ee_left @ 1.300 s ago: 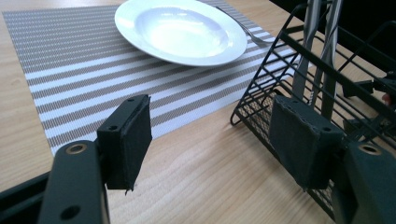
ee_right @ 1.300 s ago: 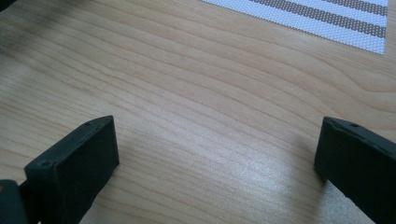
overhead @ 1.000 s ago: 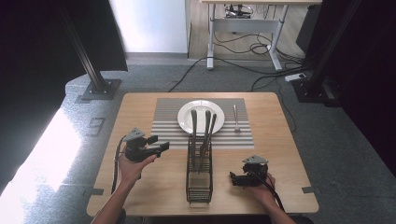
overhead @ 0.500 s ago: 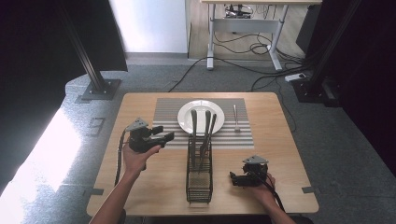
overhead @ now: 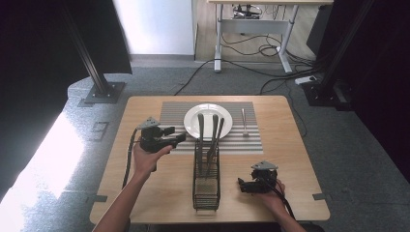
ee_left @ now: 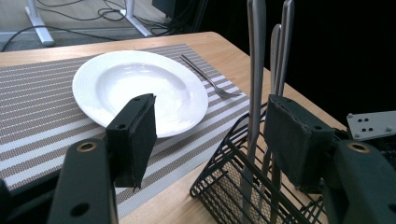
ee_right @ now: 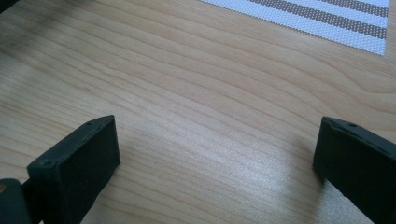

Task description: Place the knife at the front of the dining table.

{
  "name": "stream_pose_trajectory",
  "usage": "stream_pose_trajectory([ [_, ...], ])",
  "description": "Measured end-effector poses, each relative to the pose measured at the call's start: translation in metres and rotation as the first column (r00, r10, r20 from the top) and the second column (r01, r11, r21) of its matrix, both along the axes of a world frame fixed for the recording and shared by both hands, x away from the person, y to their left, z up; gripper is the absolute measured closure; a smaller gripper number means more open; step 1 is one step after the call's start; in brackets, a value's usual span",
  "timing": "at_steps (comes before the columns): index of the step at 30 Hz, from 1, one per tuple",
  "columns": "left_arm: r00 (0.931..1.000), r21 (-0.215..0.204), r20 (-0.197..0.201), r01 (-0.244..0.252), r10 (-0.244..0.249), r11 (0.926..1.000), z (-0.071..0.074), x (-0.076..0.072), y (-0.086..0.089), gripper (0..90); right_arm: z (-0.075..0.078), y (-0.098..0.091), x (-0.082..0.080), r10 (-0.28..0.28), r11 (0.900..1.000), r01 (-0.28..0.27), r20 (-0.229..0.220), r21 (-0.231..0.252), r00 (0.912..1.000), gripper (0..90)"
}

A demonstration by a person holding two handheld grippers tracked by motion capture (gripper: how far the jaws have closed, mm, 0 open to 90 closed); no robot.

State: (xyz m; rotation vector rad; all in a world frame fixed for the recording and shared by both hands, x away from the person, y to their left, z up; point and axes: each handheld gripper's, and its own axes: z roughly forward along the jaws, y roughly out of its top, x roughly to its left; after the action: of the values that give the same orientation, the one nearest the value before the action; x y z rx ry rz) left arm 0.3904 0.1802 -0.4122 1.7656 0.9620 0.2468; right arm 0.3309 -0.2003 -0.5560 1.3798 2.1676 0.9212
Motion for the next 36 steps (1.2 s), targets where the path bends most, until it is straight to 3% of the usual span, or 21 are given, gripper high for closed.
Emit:
stream_pose_trajectory([
  [25, 0.999, 0.03, -0.032, 0.032, -0.032, 0.999, -0.004, 0.021, -0.037, 35.4, 0.0, 0.0, 0.0, 0.007, 1.0, -0.007, 0.005, -0.002, 1.0, 1.4],
  [36, 0.9986, 0.057, -0.01, 0.052, -0.051, 0.997, 0.0, 0.026, -0.059, 36.4, 0.0, 0.0, -0.001, 0.011, 0.9999, -0.011, 0.008, -0.001, 0.9999, 2.1],
])
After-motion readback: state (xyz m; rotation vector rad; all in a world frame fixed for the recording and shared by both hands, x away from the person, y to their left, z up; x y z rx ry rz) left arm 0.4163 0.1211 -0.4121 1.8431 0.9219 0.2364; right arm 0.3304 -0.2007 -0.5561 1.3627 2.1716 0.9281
